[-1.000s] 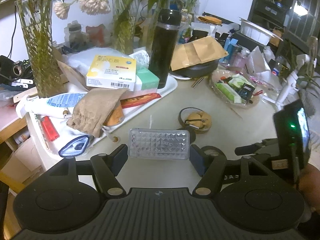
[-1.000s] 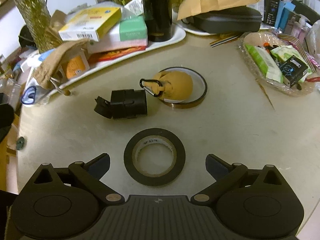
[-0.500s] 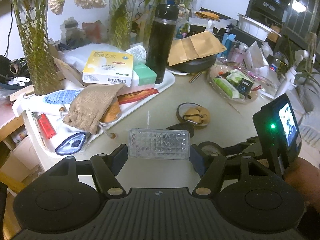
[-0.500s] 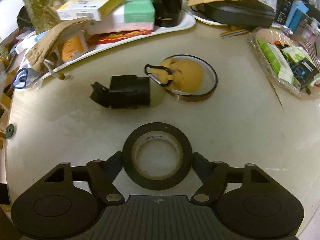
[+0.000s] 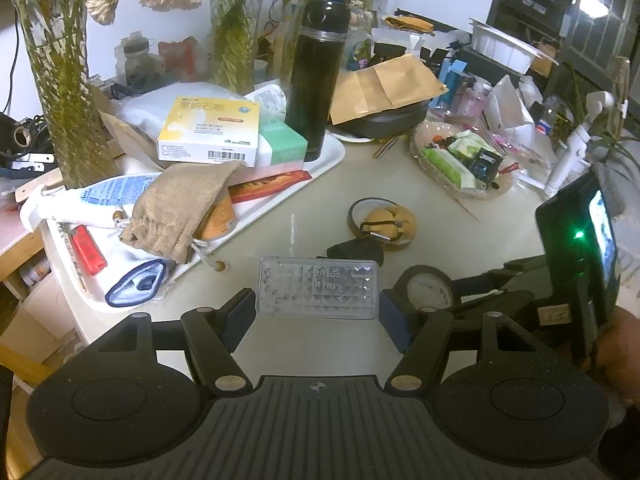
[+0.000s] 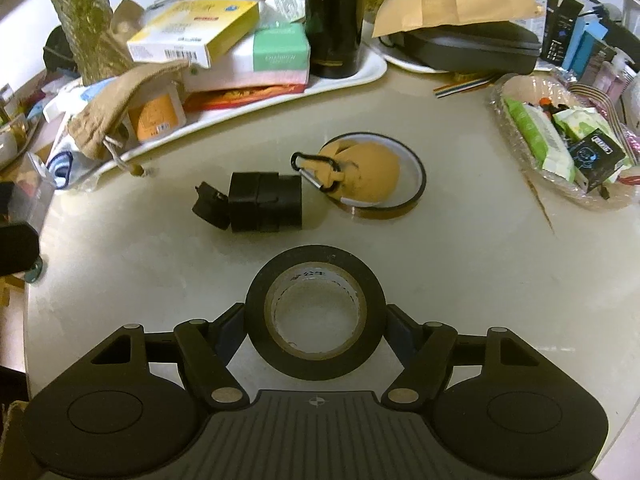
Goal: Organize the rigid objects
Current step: 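Carry the tray in the left tool while the right tool carries the tape toward the box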
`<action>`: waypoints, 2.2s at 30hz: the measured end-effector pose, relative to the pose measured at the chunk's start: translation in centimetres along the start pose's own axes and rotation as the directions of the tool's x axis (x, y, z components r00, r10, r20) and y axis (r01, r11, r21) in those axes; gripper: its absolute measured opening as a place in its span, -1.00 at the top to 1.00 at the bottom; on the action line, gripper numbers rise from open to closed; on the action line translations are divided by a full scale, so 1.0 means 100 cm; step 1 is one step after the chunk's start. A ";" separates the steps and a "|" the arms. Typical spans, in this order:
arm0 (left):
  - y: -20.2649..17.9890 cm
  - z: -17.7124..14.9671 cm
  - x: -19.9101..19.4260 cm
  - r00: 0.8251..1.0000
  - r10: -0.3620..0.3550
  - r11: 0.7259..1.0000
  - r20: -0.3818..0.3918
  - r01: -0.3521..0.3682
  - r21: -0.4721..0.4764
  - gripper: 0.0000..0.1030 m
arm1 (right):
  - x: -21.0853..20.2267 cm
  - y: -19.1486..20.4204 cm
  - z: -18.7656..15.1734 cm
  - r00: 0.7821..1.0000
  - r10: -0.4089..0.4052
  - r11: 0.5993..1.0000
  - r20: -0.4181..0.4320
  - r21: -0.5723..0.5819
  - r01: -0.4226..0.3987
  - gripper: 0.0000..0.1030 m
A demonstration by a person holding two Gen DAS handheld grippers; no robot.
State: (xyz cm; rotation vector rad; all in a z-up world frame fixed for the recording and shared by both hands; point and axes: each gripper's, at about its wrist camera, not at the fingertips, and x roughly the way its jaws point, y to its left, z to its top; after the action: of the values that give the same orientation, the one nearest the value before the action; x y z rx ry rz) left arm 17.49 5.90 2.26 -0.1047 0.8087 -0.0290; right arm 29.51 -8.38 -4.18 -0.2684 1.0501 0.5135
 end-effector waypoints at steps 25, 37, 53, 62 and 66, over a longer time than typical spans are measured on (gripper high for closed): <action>-0.020 -0.013 -0.013 0.998 -0.066 0.997 -0.015 0.067 0.026 -0.29 | -0.073 -0.016 -0.022 0.987 0.014 0.997 0.157 0.072 -0.025 -0.45; -0.035 -0.033 -0.031 0.995 -0.103 0.993 -0.014 0.104 0.048 -0.29 | -0.116 -0.020 -0.056 0.977 0.030 0.994 0.210 0.100 -0.052 -0.45; -0.057 -0.073 -0.053 0.988 -0.142 0.983 -0.064 0.148 0.108 -0.29 | -0.154 -0.016 -0.104 0.966 0.054 0.980 0.254 0.170 -0.100 -0.45; -0.056 -0.087 -0.044 0.983 -0.117 0.989 -0.141 0.128 0.072 -0.30 | -0.167 -0.009 -0.127 0.965 0.048 0.975 0.258 0.196 -0.101 -0.46; -0.050 -0.085 -0.044 0.980 -0.143 0.988 -0.136 0.149 0.034 -0.33 | -0.174 -0.008 -0.137 0.965 0.033 0.972 0.259 0.216 -0.091 -0.46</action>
State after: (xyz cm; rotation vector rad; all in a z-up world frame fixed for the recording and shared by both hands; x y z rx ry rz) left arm 8.40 0.48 0.10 -0.1213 0.9323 -0.1940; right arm 12.72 -19.97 4.50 0.0334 0.8589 0.4660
